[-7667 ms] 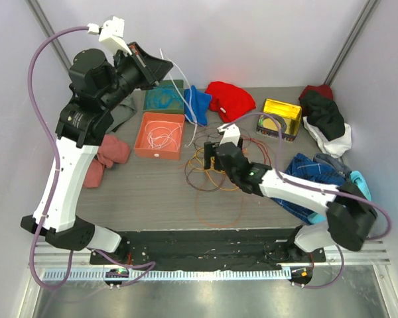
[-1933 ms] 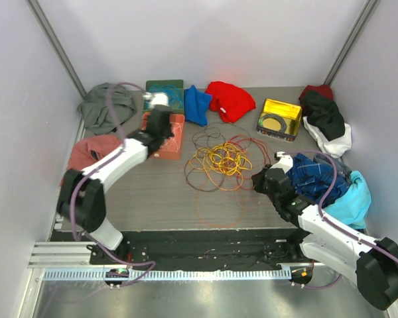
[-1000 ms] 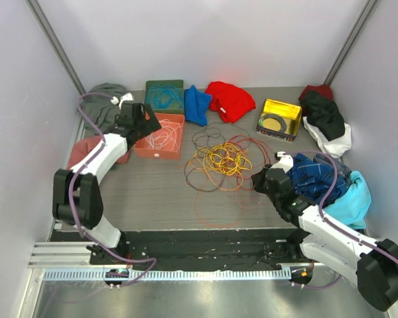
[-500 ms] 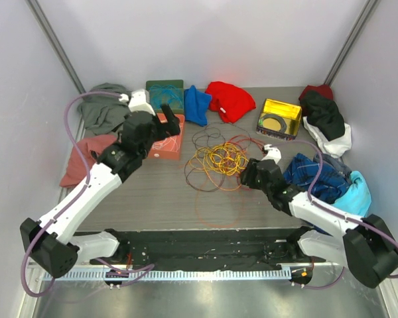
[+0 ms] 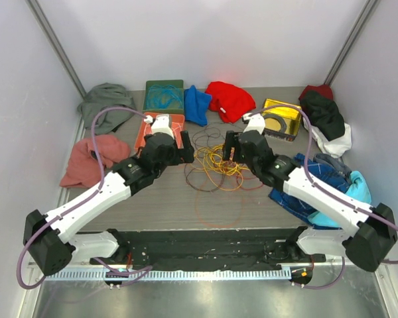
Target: Untangle the cables
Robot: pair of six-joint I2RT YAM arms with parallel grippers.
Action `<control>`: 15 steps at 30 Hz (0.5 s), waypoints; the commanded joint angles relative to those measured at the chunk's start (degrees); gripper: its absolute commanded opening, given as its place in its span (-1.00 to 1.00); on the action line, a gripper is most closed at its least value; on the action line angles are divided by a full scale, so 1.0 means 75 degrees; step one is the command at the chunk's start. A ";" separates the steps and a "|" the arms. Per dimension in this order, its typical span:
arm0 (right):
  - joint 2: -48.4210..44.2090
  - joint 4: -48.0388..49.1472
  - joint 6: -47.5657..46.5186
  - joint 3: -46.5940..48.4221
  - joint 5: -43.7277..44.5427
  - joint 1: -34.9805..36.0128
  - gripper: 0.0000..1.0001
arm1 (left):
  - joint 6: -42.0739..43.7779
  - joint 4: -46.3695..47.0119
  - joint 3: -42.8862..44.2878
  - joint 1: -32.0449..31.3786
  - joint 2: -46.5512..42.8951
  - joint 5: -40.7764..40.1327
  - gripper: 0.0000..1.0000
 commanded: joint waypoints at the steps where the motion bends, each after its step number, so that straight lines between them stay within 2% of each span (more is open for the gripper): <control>1: 0.0773 -0.1799 -0.0037 0.0343 0.0841 0.0077 0.56 | -0.0167 0.0188 0.0095 -0.0213 0.0146 -0.0231 1.00; 4: -0.0219 -0.1076 0.0290 -0.0602 0.0892 0.0113 0.53 | -0.0167 0.0234 0.0130 -0.0213 0.0216 -0.0196 1.00; 5: -0.1186 -0.0737 0.0350 -0.0909 0.0729 0.0113 0.53 | -0.0167 0.0258 0.0118 -0.0213 0.0251 -0.0161 1.00; 6: -0.1625 0.0021 0.0374 -0.1237 0.0577 0.0113 0.52 | -0.0144 0.0362 0.0130 -0.0213 0.0333 0.0060 1.00; 7: -0.2128 0.0365 0.0374 -0.1820 0.0424 0.0113 0.51 | -0.0121 0.0410 0.0130 -0.0225 0.0391 0.0143 1.00; 9: -0.3126 0.0951 0.0339 -0.2223 0.0177 0.0113 0.51 | -0.0121 0.0550 0.0142 -0.0248 0.0578 0.0284 1.00; 12: -0.3445 0.0710 0.0257 -0.2261 0.0270 0.0113 0.52 | -0.0144 0.0702 0.0212 -0.0284 0.0813 0.0354 1.00; 15: -0.3143 0.0182 0.0234 -0.1980 0.0703 0.0113 0.53 | -0.0342 0.0995 0.0224 -0.0284 0.1105 0.0296 1.00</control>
